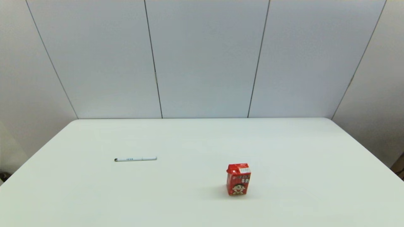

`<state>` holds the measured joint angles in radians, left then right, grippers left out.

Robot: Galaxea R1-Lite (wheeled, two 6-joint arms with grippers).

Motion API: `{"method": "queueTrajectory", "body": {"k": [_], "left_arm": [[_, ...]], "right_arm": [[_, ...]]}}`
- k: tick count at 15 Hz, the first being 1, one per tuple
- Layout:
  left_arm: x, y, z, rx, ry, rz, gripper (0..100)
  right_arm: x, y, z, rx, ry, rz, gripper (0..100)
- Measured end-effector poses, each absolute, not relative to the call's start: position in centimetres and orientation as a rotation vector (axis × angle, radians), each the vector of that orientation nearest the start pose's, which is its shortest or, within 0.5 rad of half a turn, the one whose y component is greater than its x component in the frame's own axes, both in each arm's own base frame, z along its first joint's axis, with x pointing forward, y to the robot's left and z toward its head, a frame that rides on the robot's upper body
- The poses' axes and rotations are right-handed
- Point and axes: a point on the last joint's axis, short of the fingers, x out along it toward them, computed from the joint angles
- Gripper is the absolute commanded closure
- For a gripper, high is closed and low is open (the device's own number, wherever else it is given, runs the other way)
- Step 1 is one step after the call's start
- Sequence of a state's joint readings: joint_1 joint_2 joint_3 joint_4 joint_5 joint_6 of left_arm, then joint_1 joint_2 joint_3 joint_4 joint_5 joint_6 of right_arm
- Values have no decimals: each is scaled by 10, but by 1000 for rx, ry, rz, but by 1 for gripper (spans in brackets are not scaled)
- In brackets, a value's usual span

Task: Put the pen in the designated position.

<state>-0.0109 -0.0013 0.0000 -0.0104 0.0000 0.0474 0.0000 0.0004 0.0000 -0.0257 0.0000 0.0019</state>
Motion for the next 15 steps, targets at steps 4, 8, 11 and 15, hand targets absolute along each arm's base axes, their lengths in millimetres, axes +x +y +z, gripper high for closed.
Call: {"method": "queueTrajectory", "body": {"k": [4,8,11,15], "left_arm": [[-23,0,76,47,-12,-11,0],[-23,0,77,47,-12,-11,0],[-23,0,76,47,-12,-11,0],[-23,0,76,47,-12,-11,0]], "right_arm": [[-23,0,78,2,-25,0,0],[-23,0,78,1,-25,0,0],[-23,0,78,1,-25,0,0],[-23,0,78,2,-25,0,0]]}}
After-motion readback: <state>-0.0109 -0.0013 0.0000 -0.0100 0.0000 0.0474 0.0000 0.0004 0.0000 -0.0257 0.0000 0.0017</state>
